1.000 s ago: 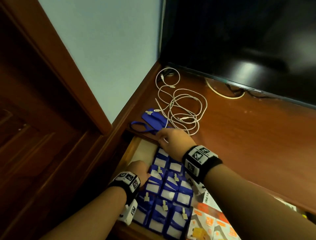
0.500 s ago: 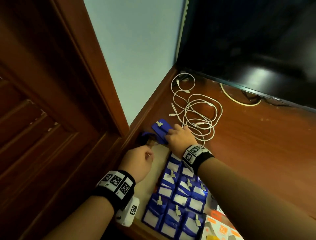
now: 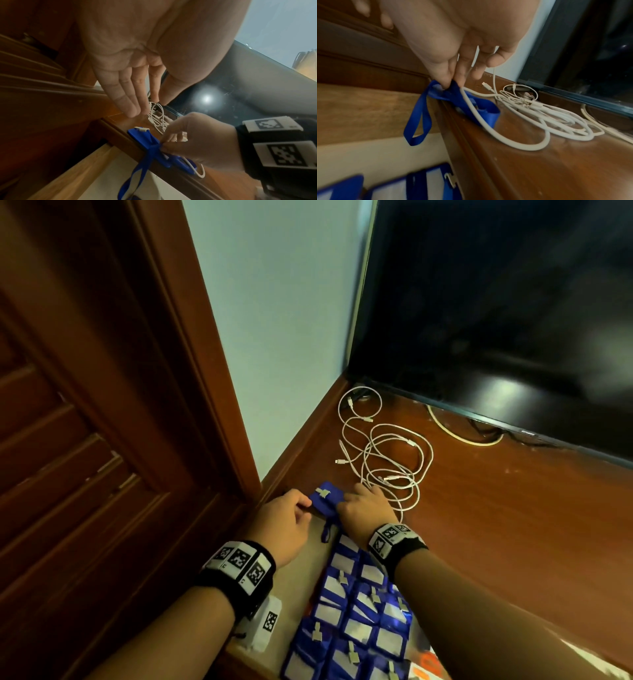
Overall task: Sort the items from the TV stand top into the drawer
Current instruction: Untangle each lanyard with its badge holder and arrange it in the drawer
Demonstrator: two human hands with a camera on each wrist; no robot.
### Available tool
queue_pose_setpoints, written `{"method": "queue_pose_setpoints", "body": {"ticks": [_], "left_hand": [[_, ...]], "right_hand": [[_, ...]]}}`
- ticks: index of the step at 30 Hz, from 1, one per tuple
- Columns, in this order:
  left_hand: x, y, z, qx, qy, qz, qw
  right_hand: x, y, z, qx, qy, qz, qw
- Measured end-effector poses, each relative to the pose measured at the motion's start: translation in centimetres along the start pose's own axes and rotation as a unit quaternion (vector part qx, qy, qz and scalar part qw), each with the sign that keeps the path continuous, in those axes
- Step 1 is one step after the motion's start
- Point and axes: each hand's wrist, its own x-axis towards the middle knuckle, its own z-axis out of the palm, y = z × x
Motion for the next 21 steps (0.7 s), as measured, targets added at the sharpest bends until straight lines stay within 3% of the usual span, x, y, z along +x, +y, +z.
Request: {"method": "queue_pose_setpoints", "body": {"ticks": [2, 4, 6, 9, 11, 15, 18, 21], "left_hand": [[0.2, 0.2, -0.5, -0.008, 0.004, -0.006, 1.000], [0.7, 0.4, -1.4, -0.015, -0.011, -0.012, 1.000], [1.2, 1.2, -2.5, -0.010, -0.048, 0.016, 0.999], [2.0, 3.2, -4.0, -0.047, -0.100, 0.087, 0.990], [2.5, 4.9, -4.6, -0.041, -0.100, 0.112, 0.988], [3.2, 8.0, -5.1, -0.021, -0.094, 0.141, 0.985], [2.9, 10.6, -5.0, -0.015, -0.106, 0.168, 0.980], [2.2, 13.1, -4.8, -0.045, -0.104, 0.191, 0.975]], "right_hand": [[0.2, 0.1, -1.3, 0.072, 0.038, 0.021, 0.996], [0.2, 0.6, -3.8, 0.197, 0.090, 0.058, 0.975], [0.0, 1.2, -7.3, 0.295, 0.139, 0.079, 0.942], [-1.1, 2.4, -13.5, 0.357, 0.196, 0.064, 0.911], [-2.2, 3.1, -17.7, 0.399, 0.233, 0.048, 0.886], [-5.2, 4.2, -24.9, 0.505, 0.313, 0.034, 0.804], [-7.8, 5.1, -28.8, 0.529, 0.365, 0.004, 0.766], [-10.0, 6.4, -31.5, 0.589, 0.424, -0.012, 0.688]]}}
